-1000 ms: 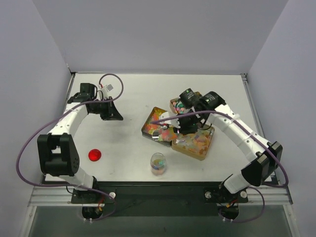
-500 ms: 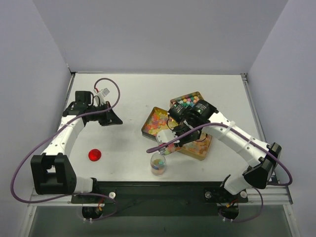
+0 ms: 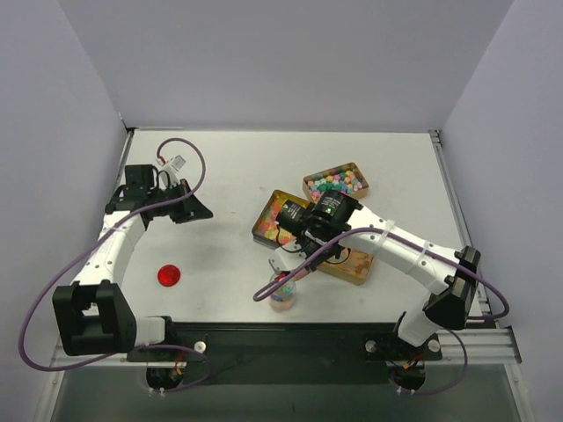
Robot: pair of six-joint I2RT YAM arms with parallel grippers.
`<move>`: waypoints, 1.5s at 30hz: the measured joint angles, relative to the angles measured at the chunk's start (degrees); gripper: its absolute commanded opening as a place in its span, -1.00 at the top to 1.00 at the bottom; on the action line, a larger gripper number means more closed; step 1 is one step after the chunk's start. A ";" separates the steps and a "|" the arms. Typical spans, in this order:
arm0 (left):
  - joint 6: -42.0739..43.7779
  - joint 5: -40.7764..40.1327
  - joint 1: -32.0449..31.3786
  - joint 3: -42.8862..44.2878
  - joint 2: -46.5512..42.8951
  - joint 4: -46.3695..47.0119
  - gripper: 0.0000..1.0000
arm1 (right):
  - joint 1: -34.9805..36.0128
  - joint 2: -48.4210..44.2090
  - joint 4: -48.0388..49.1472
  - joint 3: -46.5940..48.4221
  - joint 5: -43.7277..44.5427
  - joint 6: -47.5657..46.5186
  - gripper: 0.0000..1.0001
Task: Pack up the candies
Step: Place the fake candies in the packing bottle, then adjust the spatula.
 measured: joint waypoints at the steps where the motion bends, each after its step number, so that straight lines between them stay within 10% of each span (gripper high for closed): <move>1: 0.00 -0.09 0.11 0.00 0.00 0.13 1.00 | 0.35 0.42 -0.02 0.02 0.81 0.00 1.00; 5: -0.26 -0.26 0.70 -0.33 -0.13 1.22 0.92 | 1.44 1.05 -0.20 0.11 3.63 -0.07 1.00; 13: -1.03 -0.90 1.33 -1.60 -1.79 2.36 -0.05 | 4.13 1.77 -1.09 1.75 8.68 -0.76 1.00; 24: -2.58 -0.20 1.55 -2.05 -2.34 3.76 -0.30 | 6.69 2.71 -2.45 3.58 12.72 -1.14 1.00; 25: -3.06 0.35 1.55 -2.21 -2.38 4.24 -0.30 | 6.97 2.71 -2.58 3.63 13.07 -1.14 1.00; 29: -6.36 3.76 1.55 -4.90 -3.50 8.22 0.99 | 7.02 2.73 -2.97 5.25 13.38 -0.92 1.00; 45: -32.50 19.91 -12.90 -16.06 -9.60 44.87 1.00 | -4.72 18.82 -3.69 28.94 1.90 13.44 1.00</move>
